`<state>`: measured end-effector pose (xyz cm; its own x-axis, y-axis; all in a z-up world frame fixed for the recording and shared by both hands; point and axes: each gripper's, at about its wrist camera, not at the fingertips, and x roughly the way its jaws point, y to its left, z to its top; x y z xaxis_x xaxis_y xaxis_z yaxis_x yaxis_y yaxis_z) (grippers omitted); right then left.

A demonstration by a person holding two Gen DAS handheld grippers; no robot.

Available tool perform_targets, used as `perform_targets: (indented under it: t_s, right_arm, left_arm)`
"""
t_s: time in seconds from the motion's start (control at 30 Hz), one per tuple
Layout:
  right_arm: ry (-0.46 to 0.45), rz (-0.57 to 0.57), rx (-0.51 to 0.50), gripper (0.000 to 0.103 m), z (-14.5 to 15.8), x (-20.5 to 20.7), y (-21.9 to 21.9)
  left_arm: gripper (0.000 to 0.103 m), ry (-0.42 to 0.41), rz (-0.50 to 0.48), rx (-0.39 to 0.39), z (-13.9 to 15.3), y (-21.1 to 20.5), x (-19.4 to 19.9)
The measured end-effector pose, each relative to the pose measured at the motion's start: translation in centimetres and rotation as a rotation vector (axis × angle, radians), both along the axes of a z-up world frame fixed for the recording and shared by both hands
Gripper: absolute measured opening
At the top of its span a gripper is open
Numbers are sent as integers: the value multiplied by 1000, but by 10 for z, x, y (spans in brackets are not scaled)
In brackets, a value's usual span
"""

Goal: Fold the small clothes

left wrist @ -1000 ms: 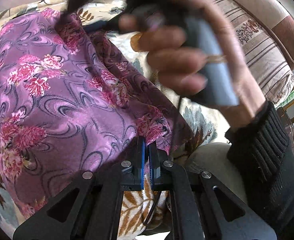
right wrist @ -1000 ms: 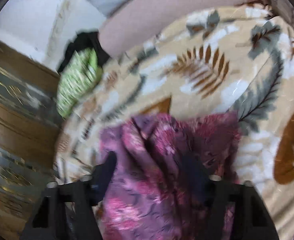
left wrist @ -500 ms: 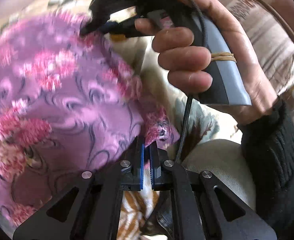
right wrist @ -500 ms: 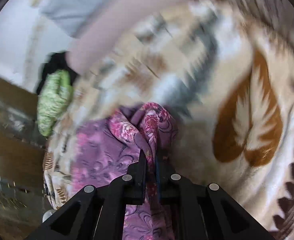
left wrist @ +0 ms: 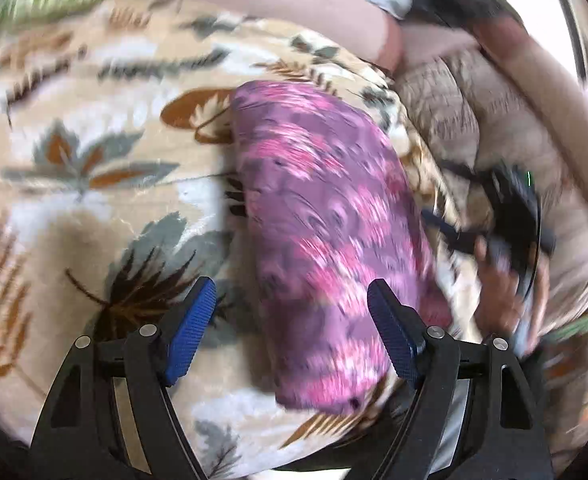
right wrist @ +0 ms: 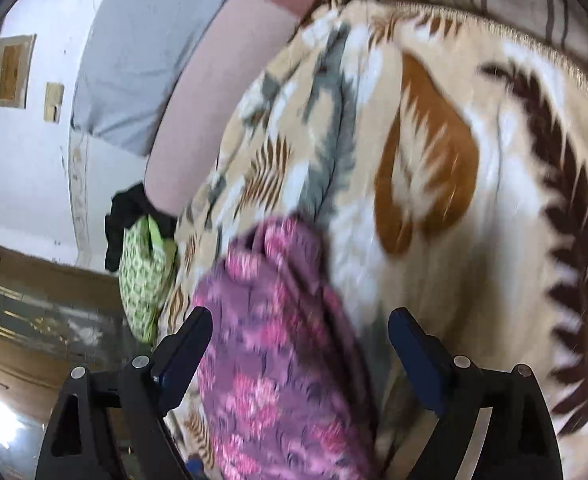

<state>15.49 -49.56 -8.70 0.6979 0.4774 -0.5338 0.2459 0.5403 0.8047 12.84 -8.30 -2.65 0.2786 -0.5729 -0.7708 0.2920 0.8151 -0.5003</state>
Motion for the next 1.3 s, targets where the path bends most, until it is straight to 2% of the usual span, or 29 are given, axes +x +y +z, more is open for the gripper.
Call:
perform_targets:
  t_s: [0.07, 0.17, 0.23, 0.27, 0.3, 0.4, 0.47, 0.53, 0.6, 0.63, 0.67, 0.7, 0.73, 0.77, 0.87, 0.93, 1.0, 1.07, 1.17, 1.23, 1.27, 1.3]
  right_arm:
    - [-1, 46, -17, 89, 3, 8, 8]
    - [66, 120, -125, 84, -2, 35, 25]
    - [111, 154, -207, 69, -8, 51, 32]
    - [137, 163, -213, 64, -15, 57, 33]
    - [158, 163, -202, 57, -20, 61, 35]
    - [138, 159, -131, 52, -26, 64, 29]
    - [136, 167, -116, 51, -30, 64, 25]
    - [134, 152, -72, 51, -37, 69, 18]
    - [130, 133, -23, 51, -44, 74, 13]
    - [131, 129, -8, 51, -46, 76, 12]
    - [130, 133, -8, 51, -44, 76, 13]
    - [125, 145, -5, 40, -43, 76, 17]
    - [121, 168, 26, 23, -43, 76, 21]
    - [116, 180, 33, 21, -40, 74, 28]
    - [66, 212, -81, 18, -11, 73, 56]
    - [29, 239, -80, 18, 3, 78, 82]
    - [15, 270, -66, 17, 9, 89, 113]
    - [4, 308, -79, 17, 10, 106, 147]
    - [41, 312, -77, 17, -8, 137, 185]
    - [101, 321, -136, 17, -19, 150, 201]
    - [109, 324, -175, 17, -22, 146, 207]
    - [96, 311, -196, 17, -20, 133, 208]
  left_arm:
    - [79, 54, 46, -31, -11, 9, 21]
    - [79, 81, 85, -60, -10, 2, 39]
    - [79, 108, 96, -87, -9, -5, 57]
    - [79, 130, 99, -88, -12, -10, 67]
    - [79, 147, 110, -87, -15, -15, 79]
    - [78, 226, 155, -101, -39, -23, 105]
    - [78, 290, 159, -130, -59, -32, 122]
    - [78, 289, 183, -149, -63, -34, 130]
    - [70, 287, 192, -141, -61, -37, 131]
    - [52, 296, 175, -141, -60, -39, 131]
    - [46, 317, 171, -147, -59, -39, 132]
    - [39, 326, 174, -160, -56, -36, 132]
    - [31, 323, 164, -174, -50, -32, 130]
    - [29, 313, 158, -174, -41, -27, 127]
    - [27, 281, 137, -201, -15, 1, 116]
    - [27, 250, 155, -210, -2, 28, 119]
    - [27, 235, 188, -214, 12, 60, 139]
    - [28, 230, 221, -178, 23, 90, 168]
    - [37, 209, 266, -34, 23, 114, 187]
    - [37, 164, 301, 98, 18, 131, 178]
    - [37, 145, 285, 120, 14, 141, 166]
    - [37, 133, 272, 108, 9, 153, 148]
